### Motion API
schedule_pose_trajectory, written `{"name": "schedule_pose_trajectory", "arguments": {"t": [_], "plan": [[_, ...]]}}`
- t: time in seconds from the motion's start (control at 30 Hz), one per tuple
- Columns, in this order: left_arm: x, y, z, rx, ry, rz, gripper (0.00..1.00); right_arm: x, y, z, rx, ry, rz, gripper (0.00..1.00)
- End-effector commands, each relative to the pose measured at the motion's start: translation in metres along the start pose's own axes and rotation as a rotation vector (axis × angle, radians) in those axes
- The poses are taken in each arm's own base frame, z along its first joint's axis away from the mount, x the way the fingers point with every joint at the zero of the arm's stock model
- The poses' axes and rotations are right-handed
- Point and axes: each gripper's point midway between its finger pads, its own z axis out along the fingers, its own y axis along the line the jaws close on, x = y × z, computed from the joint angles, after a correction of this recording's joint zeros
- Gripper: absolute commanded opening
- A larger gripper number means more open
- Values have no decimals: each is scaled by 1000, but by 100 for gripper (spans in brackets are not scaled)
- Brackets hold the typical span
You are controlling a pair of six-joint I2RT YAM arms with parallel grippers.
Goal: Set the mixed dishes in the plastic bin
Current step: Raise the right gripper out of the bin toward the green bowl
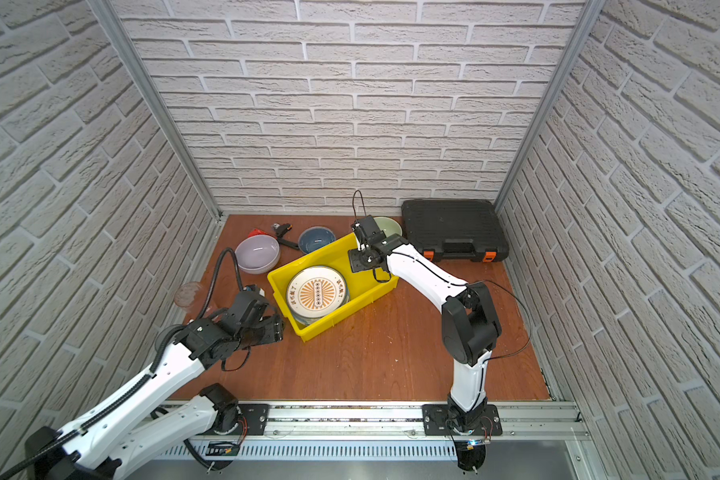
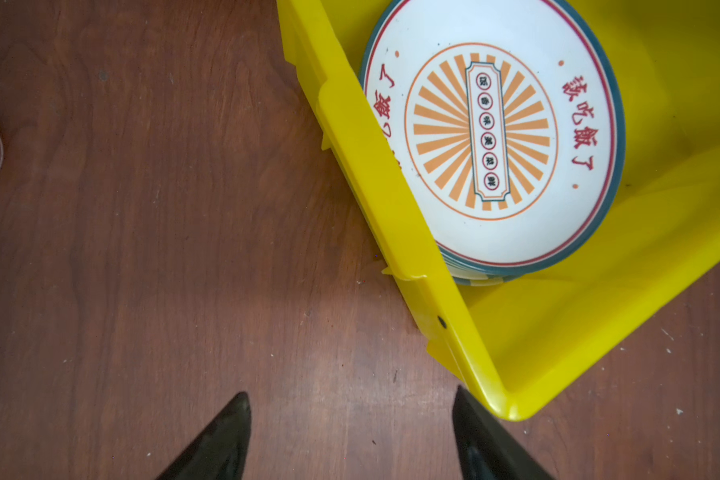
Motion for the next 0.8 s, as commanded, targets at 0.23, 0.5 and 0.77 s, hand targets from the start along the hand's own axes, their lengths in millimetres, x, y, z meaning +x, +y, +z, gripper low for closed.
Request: {"name": "schedule_pose_trajectory", "arguments": {"t": [0.23,0.5,0.77], "plan": [[-45,-19,1,51,-89,-13,71,4,-90,-10,80,27,46,46],[-56,-21,18,66,-86,-31,68,26,-89,9,41,96,11,45],[-60,-18,35,59,-63,-40,64,36,-87,19,16,130,17,35]]}}
